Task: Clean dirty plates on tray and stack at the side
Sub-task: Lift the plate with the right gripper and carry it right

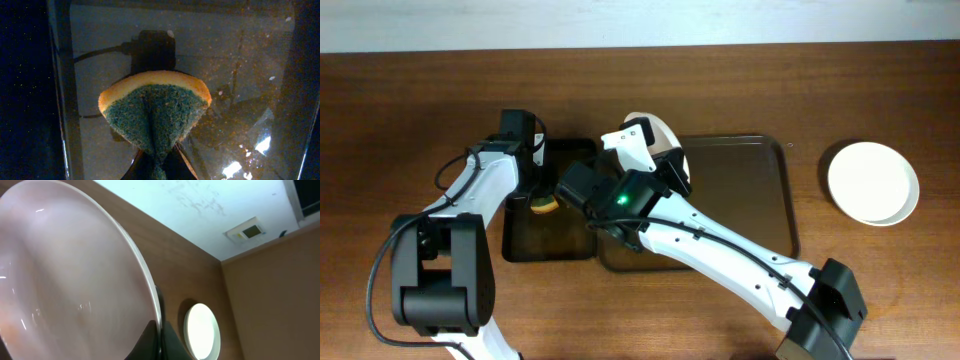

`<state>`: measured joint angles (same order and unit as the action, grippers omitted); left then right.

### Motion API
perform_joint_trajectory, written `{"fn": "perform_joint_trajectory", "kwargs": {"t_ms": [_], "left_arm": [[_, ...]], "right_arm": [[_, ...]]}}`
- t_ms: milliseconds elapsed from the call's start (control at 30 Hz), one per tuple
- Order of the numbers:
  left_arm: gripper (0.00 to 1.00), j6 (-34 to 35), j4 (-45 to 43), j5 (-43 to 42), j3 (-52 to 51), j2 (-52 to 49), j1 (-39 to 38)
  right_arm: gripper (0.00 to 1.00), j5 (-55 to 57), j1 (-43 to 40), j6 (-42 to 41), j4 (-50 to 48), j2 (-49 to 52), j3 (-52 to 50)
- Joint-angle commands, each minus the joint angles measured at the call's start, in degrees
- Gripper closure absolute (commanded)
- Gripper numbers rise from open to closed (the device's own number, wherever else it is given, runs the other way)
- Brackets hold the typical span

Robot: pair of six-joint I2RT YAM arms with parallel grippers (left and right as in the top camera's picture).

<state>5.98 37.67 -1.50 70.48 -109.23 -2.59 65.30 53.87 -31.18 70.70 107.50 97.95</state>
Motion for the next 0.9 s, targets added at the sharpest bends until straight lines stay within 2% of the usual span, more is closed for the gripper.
{"fn": "perform_joint_trajectory", "kwargs": {"t_ms": [0,100,233,333,400,433,467,533,600,667,767,867], "left_arm": [[1.0,-0.9,-0.2,0.4,-0.3,0.4,0.0],[1.0,-0.9,-0.2,0.4,-0.3,0.4,0.0],[1.0,-0.9,-0.2,0.4,-0.3,0.4,0.0],[0.83,-0.9,-0.2,0.2,-0.3,0.4,0.0],[0.68,-0.9,-0.2,0.2,-0.3,0.4,0.0],[0.49,-0.9,-0.2,0.2,-0.3,0.4,0.0],[0.36,-0.9,-0.2,0.2,-0.3,0.4,0.0],[0.23,-0.9,-0.2,0.2,-0.3,0.4,0.0],[0.19,-0.9,-0.1,0.2,-0.3,0.4,0.0],[0.12,-0.9,-0.1,0.2,-0.3,0.4,0.0],[0.12,-0.9,0.0,0.2,-0.3,0.4,0.0],[0.12,-0.9,0.1,0.2,-0.3,0.4,0.0]], "right_arm": [[0.96,3.8,-0.3,-2.3,-0.5,-1.9,1.3],[0.96,-2.3,-0.7,-2.1,-3.0,-1.9,1.3],[0.96,-23.9,-9.1,-2.1,-4.8,-1.9,1.3],[0.96,-40.4,-21.1,1.9,-5.6,-2.1,1.4],[0.96,-48.9,-31.4,7.3,-5.4,-2.1,1.4],[0.96,-54.0,-38.8,10.7,-5.5,-2.1,1.4],[0.96,-57.4,-43.2,13.5,-5.8,-2.1,1.4],[0.96,-67.6,-57.1,18.0,-6.3,-2.1,1.4],[0.96,-73.1,-67.5,18.9,-6.8,-2.1,1.4],[0.96,-73.9,-77.4,19.0,-7.7,-2.0,1.4],[0.96,-73.7,-89.4,19.0,-8.4,-2.0,0.8],[0.96,-73.7,-96.7,18.9,-11.0,-0.4,-1.6]]}}
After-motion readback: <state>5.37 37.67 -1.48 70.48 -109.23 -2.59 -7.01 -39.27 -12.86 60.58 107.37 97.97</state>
